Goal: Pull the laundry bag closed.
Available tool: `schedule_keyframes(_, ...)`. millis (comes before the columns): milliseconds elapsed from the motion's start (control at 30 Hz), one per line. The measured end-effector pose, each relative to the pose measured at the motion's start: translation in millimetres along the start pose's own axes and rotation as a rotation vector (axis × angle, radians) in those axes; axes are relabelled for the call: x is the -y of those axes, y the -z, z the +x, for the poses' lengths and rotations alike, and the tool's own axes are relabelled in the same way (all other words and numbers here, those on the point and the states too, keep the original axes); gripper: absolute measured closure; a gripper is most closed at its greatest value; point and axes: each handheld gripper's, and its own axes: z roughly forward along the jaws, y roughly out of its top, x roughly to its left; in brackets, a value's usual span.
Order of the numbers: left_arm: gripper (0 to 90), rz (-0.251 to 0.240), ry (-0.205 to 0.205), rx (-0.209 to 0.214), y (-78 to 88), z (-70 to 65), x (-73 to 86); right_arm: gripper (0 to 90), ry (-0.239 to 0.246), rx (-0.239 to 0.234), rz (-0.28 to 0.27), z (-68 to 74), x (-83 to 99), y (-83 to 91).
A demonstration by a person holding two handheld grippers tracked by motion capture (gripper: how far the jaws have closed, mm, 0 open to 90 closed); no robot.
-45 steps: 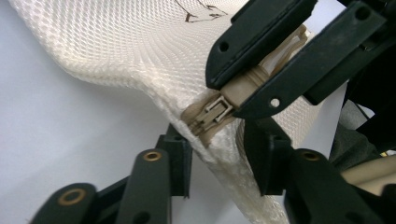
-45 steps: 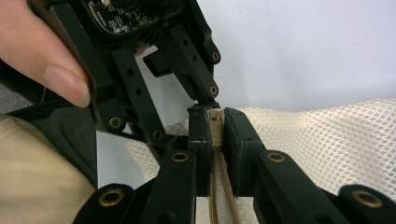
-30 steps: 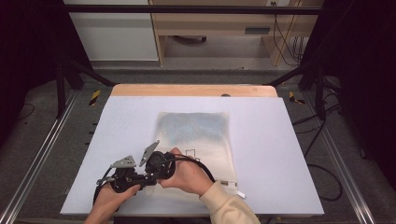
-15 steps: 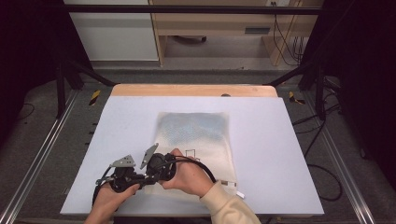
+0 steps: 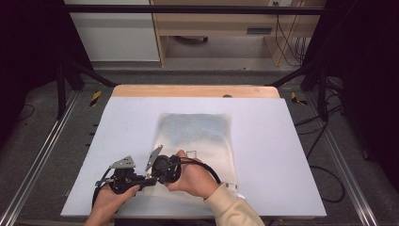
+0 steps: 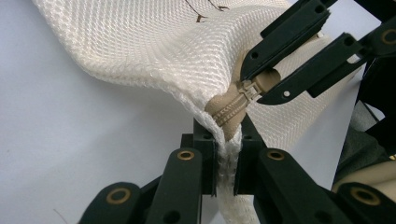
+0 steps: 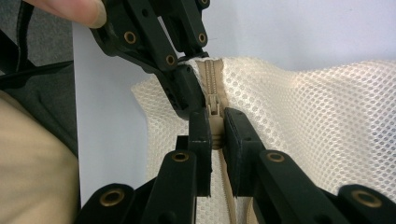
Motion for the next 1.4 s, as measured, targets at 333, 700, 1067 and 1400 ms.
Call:
schedule_keyframes(333,82.7,0.007,-0.006,0.002,0.3,-0.3,-0.1,81.9,-0.014,-0.013,0.013,-1.6,5.0,-1.3)
schedule_keyframes(700,82.6,0.018,-0.019,-0.004,-0.8,-2.1,-0.1,81.9,-0.019,-0.014,0.017,-3.0,9.6,-2.1)
schedule_keyframes(1067,82.5,0.026,-0.027,-0.002,-2.8,-4.6,0.1,81.9,-0.022,-0.015,0.013,-2.9,15.1,-0.2)
schedule_keyframes(1400,82.5,0.026,-0.028,-0.002,-5.7,-8.3,0.5,81.8,-0.024,-0.009,0.015,-3.3,17.1,1.5)
